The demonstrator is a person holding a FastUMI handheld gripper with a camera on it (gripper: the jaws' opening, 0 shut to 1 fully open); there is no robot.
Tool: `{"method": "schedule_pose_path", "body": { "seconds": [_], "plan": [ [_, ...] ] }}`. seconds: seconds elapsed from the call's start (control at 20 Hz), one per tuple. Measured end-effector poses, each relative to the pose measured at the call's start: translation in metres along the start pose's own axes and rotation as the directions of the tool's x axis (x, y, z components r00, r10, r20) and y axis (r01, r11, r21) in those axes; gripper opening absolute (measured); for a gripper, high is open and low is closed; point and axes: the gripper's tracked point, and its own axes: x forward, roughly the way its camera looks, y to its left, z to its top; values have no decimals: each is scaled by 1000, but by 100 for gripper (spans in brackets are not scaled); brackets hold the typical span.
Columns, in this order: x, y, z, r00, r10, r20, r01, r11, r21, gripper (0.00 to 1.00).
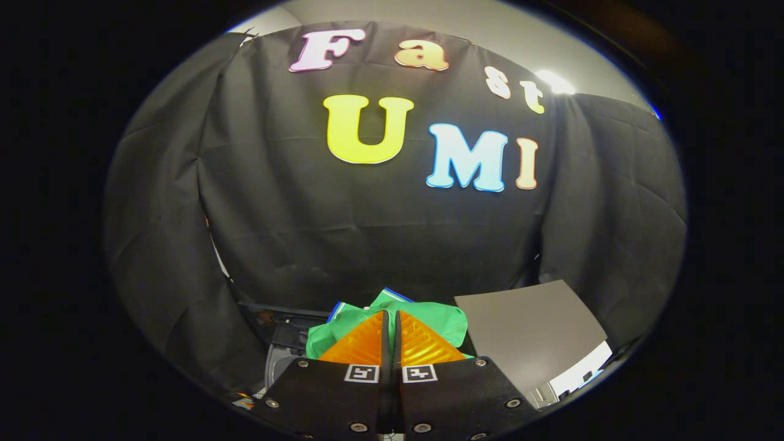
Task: Put the clothes into the washing machine and then close the washing machine lid.
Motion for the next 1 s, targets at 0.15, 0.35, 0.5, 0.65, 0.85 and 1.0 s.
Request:
{"method": "schedule_pose_path", "body": {
  "seconds": [0.15, 0.35, 0.5, 0.65, 0.85, 1.0],
  "plan": [
    [4, 33, -13, 999, 32, -18, -32, 999, -14, 0],
    [10, 71, -28, 997, 65, -40, -66, 997, -30, 0],
    [17, 97, -34, 996, 82, -45, -84, 996, -41, 0],
    [26, 118, -42, 994, 92, -53, -95, 994, -57, 0],
    [42, 140, -61, 991, 109, -84, -113, 993, -41, 0],
    [58, 157, -85, 985, 117, -125, -125, 991, -57, 0]
  ]
}}
